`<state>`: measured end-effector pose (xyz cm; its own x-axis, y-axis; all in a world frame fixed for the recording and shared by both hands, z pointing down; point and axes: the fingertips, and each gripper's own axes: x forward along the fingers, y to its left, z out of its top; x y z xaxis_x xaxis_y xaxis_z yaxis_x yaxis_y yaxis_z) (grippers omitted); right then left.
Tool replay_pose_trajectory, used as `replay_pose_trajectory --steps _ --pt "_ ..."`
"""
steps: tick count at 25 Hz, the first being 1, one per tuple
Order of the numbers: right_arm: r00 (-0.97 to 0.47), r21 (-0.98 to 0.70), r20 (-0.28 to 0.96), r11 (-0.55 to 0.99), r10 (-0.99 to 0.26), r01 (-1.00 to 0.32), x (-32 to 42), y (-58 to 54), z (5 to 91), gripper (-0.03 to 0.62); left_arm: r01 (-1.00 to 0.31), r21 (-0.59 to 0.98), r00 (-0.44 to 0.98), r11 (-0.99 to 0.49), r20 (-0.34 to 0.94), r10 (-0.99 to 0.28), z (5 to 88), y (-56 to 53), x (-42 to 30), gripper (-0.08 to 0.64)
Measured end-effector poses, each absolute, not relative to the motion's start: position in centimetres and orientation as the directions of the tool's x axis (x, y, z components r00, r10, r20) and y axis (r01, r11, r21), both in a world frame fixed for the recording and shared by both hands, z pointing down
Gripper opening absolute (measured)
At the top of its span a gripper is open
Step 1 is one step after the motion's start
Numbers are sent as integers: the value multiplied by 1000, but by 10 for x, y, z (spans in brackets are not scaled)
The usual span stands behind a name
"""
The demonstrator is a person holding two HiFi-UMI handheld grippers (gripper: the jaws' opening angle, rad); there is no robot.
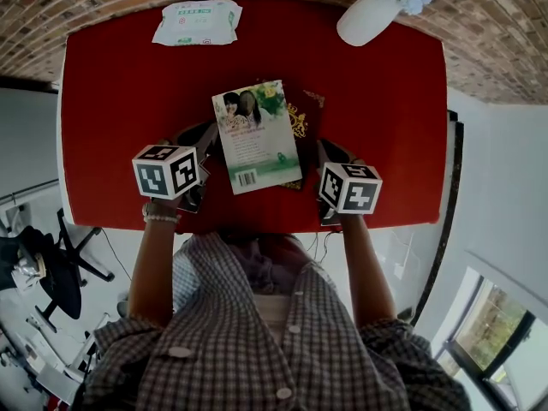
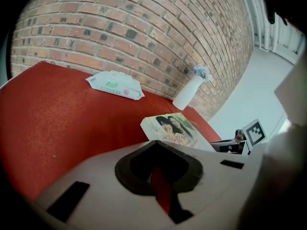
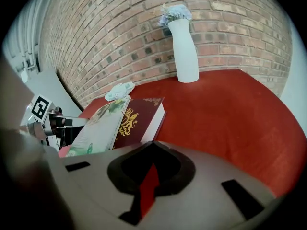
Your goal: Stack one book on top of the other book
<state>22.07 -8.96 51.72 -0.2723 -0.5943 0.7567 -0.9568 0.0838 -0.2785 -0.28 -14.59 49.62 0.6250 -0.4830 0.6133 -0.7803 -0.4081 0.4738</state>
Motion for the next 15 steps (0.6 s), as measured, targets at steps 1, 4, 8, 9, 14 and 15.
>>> replay_pose_trajectory --steps 1,4,8,9,14,15 --pt "-276 -284 754 83 -596 -955 220 -92 518 5 -781 471 625 -411 612 -485 496 -149 -1 8" --pt "-290 -290 750 98 -595 -952 217 -100 518 5 -779 453 626 -434 612 -484 494 -159 4 8" --pt "-301 -281 749 128 -591 -951 213 -108 517 5 -769 420 632 -481 609 -479 489 -172 12 8" --pt "-302 -278 749 134 -590 -951 212 -110 517 5 -765 416 636 -491 604 -480 487 -175 15 8" --pt "-298 -266 749 143 -592 -953 212 -110 517 5 -749 403 652 -526 590 -476 482 -187 30 8" --pt "-295 -263 749 143 -593 -954 212 -111 517 5 -747 401 654 -530 590 -474 482 -188 32 8"
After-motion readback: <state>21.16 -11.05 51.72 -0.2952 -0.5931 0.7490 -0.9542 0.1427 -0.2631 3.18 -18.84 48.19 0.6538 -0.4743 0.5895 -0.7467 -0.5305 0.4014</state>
